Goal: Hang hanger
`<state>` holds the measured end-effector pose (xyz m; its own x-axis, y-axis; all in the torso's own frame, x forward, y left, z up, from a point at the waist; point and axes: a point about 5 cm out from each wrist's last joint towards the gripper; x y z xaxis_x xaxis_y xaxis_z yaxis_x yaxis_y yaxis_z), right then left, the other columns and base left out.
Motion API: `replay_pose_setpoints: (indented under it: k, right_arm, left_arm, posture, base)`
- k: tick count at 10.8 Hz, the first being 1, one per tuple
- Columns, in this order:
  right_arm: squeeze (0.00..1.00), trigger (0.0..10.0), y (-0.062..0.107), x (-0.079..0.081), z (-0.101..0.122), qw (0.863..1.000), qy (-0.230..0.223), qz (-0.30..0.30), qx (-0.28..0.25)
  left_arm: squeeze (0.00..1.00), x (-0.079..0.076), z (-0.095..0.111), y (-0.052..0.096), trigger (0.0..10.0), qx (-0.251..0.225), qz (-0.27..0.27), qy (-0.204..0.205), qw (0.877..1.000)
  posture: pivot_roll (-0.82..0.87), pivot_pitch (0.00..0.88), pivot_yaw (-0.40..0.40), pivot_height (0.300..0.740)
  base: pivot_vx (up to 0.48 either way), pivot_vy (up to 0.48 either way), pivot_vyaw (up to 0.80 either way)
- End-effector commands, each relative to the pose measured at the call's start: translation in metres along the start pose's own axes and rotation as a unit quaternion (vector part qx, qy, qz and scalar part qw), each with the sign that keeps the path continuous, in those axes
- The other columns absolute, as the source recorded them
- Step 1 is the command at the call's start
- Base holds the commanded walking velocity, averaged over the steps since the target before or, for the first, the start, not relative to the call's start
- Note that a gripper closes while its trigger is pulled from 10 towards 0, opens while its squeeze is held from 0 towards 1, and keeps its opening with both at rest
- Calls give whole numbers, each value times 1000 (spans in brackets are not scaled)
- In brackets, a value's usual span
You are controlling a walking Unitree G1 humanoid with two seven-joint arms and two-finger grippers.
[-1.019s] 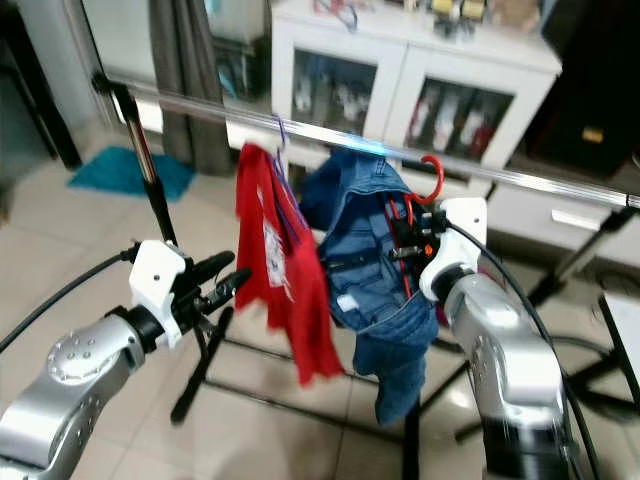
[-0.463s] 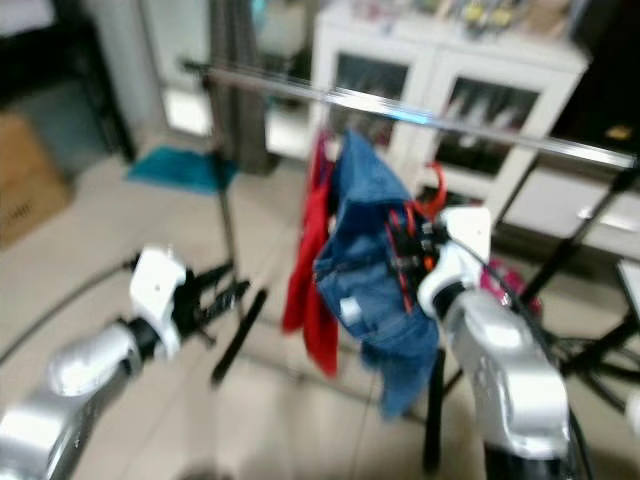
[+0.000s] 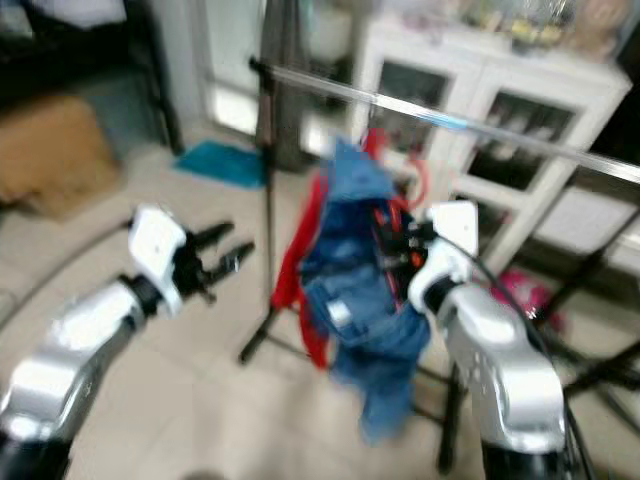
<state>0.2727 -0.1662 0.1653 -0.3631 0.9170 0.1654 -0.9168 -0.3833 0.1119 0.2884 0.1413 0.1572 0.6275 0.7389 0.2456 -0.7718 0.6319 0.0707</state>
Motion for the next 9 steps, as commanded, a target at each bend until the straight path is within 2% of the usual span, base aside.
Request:
replay_pose_setpoints:
  k: [1, 2, 4, 6, 7, 8, 9]
  right_arm:
    - [0, 0, 2, 2, 16, 999, 11, 19, -37]
    - [0, 0, 3, 8, 24, 998, 14, 43, -51]
    - [0, 0, 4, 12, 30, 996, 13, 61, -65]
    - [0, 0, 5, 17, 33, 994, 13, 78, -73]
    - [0, 0, 5, 22, 35, 993, 15, 91, -72]
    - [0, 0, 4, 24, 35, 993, 18, 98, -69]
    - [0, 0, 4, 25, 34, 993, 21, 99, -65]
  left_arm:
    - [1000, 3, 10, -13, 10000, -19, -19, -24, 999]
    - [1000, 12, 20, -28, 10000, -37, -20, -41, 998]
    - [1000, 17, 29, -39, 10000, -61, -18, -56, 996]
    - [1000, 14, 32, -51, 10000, -88, -46, -40, 994]
    - [725, 10, 35, -56, 10000, -104, -72, -24, 992]
    - [153, 3, 38, -57, 10000, -116, -112, -1, 987]
    - [0, -2, 39, -57, 10000, -116, -143, 4, 983]
  posture:
    - [-40, 0, -84, 740]
    - [-48, 0, -77, 740]
    - [-58, 0, -66, 740]
    - [-71, 0, -57, 740]
    - [-75, 0, -58, 740]
    - [-76, 0, -57, 740]
    - [-76, 0, -57, 740]
  base:
    - [0, 0, 0]
    - [0, 0, 0]
    - [0, 0, 0]
    - [0, 0, 0]
    - [0, 0, 0]
    - [0, 0, 0]
    - [0, 0, 0]
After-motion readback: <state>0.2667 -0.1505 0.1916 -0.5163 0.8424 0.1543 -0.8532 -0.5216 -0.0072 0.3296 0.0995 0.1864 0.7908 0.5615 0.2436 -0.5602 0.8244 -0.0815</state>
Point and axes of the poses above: a point about 5 cm out from each wrist's last joint towards the gripper, its own y axis pointing back from the gripper into the wrist, its own z axis along the axis of the wrist's last joint, x = y × z, and after that the axes turned 4 degrees about -y, right-handed
